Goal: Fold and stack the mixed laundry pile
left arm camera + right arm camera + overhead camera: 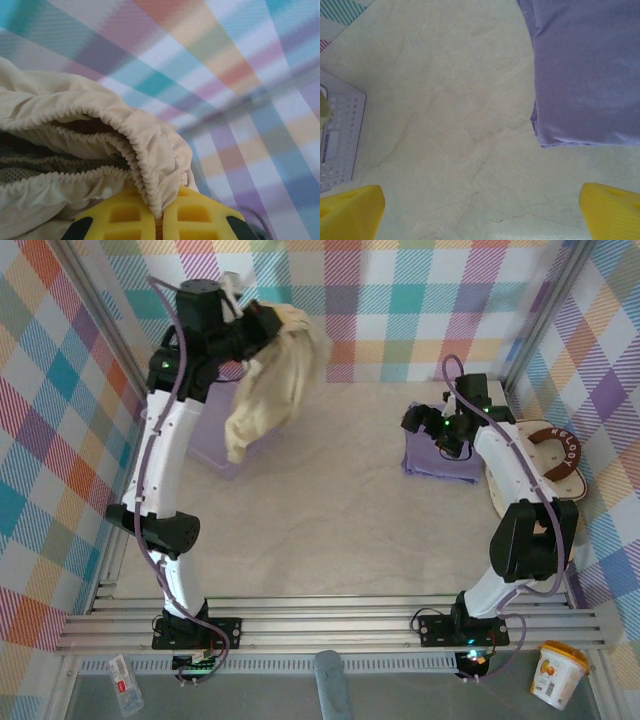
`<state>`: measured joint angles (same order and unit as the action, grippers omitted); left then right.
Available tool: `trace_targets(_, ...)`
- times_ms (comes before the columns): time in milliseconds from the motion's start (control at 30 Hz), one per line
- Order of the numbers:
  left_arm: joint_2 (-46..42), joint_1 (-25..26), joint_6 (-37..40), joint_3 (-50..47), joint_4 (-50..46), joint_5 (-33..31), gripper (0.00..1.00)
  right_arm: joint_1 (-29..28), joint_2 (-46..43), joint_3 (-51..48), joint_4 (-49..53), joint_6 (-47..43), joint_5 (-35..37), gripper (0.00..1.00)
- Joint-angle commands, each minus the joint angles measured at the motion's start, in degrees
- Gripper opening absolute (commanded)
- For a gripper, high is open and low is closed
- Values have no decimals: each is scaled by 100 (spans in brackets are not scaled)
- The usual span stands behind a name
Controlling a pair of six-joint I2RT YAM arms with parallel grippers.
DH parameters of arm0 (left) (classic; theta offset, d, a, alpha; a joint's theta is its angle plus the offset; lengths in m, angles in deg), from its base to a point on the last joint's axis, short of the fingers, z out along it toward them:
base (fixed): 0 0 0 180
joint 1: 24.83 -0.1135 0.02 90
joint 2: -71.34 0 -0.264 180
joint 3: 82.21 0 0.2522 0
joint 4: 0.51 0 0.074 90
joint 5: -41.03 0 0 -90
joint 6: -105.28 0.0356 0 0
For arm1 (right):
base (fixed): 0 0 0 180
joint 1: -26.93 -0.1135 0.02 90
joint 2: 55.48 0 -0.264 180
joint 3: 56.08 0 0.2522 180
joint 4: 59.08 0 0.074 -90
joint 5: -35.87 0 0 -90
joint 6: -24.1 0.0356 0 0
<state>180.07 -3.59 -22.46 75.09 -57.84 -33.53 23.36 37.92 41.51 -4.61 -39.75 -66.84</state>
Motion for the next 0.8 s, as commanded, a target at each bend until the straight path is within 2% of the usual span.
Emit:
trace_targets(0,99,550,478,-232,-520,-126,8,0,-224,-145,-53,-40,-109,99)
trace_targets(33,117,684,507,-561,-644,-285,10,4,-250,-171,-22,-33,-109,99)
trace_targets(67,135,820,506,-1020,-657,-383,30,5,-297,-210,5,-33,-102,99)
trace_targets(133,230,1011,235,-1753,-975,-680,87,1,-420,-336,37,-52,-21,99)
trace_targets(167,258,1079,97,-2053,-1124,-830,94,2,-515,-415,66,-77,66,99)
trace_targets(233,107,1220,-41,-2683,-1061,-1157,100,3,-694,-590,129,-135,233,99)
trace_targets(300,-196,1324,-118,-3346,-677,-1314,100,-3,-865,-799,162,-167,286,100)
trace_targets(400,-486,1339,-223,-4065,-203,-1201,100,-39,-1105,-1175,66,-129,83,100)
trace_targets(433,-509,1346,-240,-4214,-128,-1131,100,-123,-1169,-1317,-20,-115,-18,97)
trace_targets(567,-465,1523,-153,-4671,236,-958,98,-717,-1045,-1386,-84,-126,-126,86)
trace_targets(767,-177,1828,89,-5331,781,-1179,94,-1724,-298,-793,-78,257,229,78)
